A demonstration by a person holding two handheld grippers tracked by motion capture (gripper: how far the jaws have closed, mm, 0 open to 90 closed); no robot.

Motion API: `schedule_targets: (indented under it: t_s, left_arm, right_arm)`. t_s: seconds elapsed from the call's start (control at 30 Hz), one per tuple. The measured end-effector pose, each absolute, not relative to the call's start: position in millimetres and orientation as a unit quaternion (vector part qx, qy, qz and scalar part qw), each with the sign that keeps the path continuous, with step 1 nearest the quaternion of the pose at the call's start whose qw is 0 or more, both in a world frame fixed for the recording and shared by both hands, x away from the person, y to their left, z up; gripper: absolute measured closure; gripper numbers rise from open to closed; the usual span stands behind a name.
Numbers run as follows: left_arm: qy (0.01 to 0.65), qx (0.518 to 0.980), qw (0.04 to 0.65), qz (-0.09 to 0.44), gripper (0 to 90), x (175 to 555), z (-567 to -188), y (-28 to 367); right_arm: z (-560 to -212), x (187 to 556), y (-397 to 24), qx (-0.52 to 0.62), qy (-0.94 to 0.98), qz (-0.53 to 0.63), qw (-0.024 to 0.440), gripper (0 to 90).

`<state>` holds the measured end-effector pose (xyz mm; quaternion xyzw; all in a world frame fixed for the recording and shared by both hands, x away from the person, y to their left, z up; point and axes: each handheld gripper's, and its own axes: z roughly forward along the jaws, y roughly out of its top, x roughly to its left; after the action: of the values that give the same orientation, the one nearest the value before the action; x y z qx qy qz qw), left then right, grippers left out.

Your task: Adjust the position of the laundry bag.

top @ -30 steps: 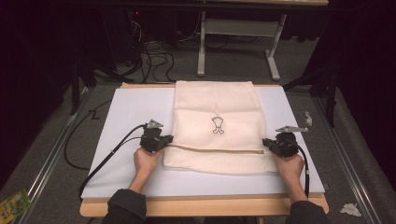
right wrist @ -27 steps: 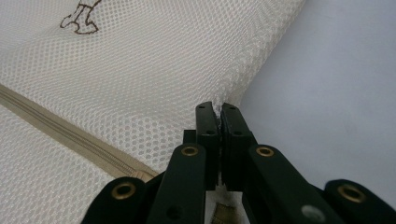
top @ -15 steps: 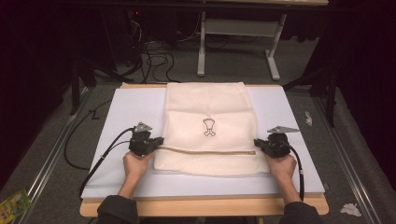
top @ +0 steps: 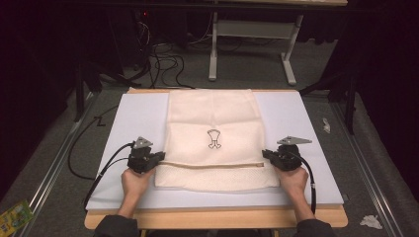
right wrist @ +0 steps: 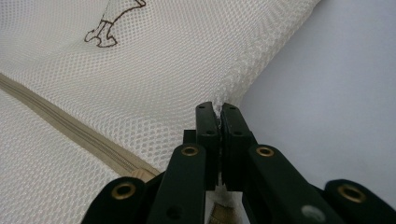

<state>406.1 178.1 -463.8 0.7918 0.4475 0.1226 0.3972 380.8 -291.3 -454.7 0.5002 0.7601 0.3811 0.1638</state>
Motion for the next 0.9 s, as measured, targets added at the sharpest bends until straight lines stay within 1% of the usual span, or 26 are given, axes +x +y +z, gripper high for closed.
schedule_targets:
  t_s: [0.13, 0.43, 0.6, 0.63, 0.7, 0.73, 0.77, 0.8, 0.83, 0.87, 0.9]
  left_arm:
    - [0.448, 0.791, 0.396, 0.127, 86.8, 400.3, -466.3, 180.4]
    - [0.452, 0.787, 0.398, 0.132, 85.7, 391.8, -470.2, 187.3]
    - [0.446, 0.786, 0.4, 0.153, 80.0, 389.9, -474.2, 185.4]
    - [0.443, 0.787, 0.399, 0.157, 80.0, 389.6, -475.1, 184.7]
    - [0.443, 0.784, 0.401, 0.167, 72.7, 389.2, -475.4, 184.1]
    - [0.443, 0.782, 0.403, 0.171, 66.0, 388.7, -474.7, 184.5]
    - [0.443, 0.778, 0.407, 0.177, 62.6, 387.9, -474.1, 184.5]
    - [0.443, 0.777, 0.409, 0.181, 62.6, 386.8, -472.8, 184.9]
    - [0.444, 0.773, 0.415, 0.183, 59.2, 385.6, -472.0, 184.4]
    - [0.441, 0.772, 0.418, 0.186, 55.1, 384.2, -471.0, 184.4]
    - [0.44, 0.77, 0.421, 0.187, 55.1, 383.0, -470.1, 184.4]
  right_arm:
    - [-458.9, 376.0, -290.3, 0.502, 0.76, 0.382, 0.158, 89.0]
    - [-462.0, 369.7, -284.6, 0.496, 0.762, 0.385, 0.16, 88.7]
    - [-466.3, 370.0, -283.9, 0.498, 0.762, 0.383, 0.158, 87.8]
    - [-466.7, 369.7, -284.0, 0.499, 0.761, 0.383, 0.158, 87.1]
    - [-466.9, 369.2, -284.4, 0.501, 0.76, 0.382, 0.161, 84.3]
    - [-466.8, 368.4, -283.9, 0.502, 0.757, 0.381, 0.171, 77.4]
    - [-467.0, 368.1, -284.3, 0.502, 0.756, 0.382, 0.174, 72.8]
    - [-467.0, 368.1, -284.3, 0.502, 0.756, 0.382, 0.174, 72.8]
    - [-467.1, 368.0, -284.5, 0.506, 0.753, 0.382, 0.175, 68.0]
    - [-466.6, 367.8, -285.1, 0.511, 0.75, 0.384, 0.172, 59.3]
    - [-466.6, 367.8, -285.1, 0.511, 0.75, 0.384, 0.172, 59.3]
